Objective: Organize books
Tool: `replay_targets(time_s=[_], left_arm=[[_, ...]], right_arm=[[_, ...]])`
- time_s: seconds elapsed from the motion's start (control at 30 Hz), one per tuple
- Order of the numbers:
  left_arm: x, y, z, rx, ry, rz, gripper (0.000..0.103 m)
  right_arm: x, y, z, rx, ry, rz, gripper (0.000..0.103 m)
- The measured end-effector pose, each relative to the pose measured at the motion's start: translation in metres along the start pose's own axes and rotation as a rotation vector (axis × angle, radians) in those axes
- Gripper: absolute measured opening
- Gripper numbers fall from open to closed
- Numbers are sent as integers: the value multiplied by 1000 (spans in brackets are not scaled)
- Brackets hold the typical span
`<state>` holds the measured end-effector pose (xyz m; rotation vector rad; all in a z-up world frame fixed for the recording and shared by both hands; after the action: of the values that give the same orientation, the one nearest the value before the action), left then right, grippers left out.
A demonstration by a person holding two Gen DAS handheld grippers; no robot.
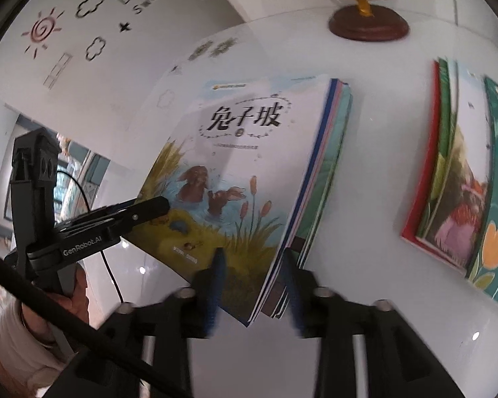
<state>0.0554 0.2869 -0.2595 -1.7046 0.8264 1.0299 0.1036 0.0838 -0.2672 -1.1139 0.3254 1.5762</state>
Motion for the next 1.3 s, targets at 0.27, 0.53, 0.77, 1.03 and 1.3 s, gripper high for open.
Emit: replay_targets(time_s=[0.27,0.53,0.77,1.03,1.3], left_arm=[[-7,-5,3,-26,-16,-10,34],[-19,-15,-28,41,-53,-64,34],[-27,-24,-68,106,-69,-115,34],[-33,-28,-115,161,-27,-141,34],[-31,-35,-160,180,43,-133,34]], right_arm=[[-14,-2,-10,51,-1,-41,52],[-34,1,-25,70,14,-74,52],[-60,2,-37,67,25,-108,52],[-88,8,-53,80,32,-151,53],[-118,15,-82,121,64,-210,54]])
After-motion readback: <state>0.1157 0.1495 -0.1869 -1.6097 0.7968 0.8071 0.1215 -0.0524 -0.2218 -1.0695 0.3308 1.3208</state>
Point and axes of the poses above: each gripper's, at about its wrist camera, not at the fingertips, and x roughly the way its jaws point, z to its left, y to its underside, the point moved 2 cm from there along x, roughly the way its jaws point, and after that the axes turned 3 degrees about -z, right-handed, at the moved point
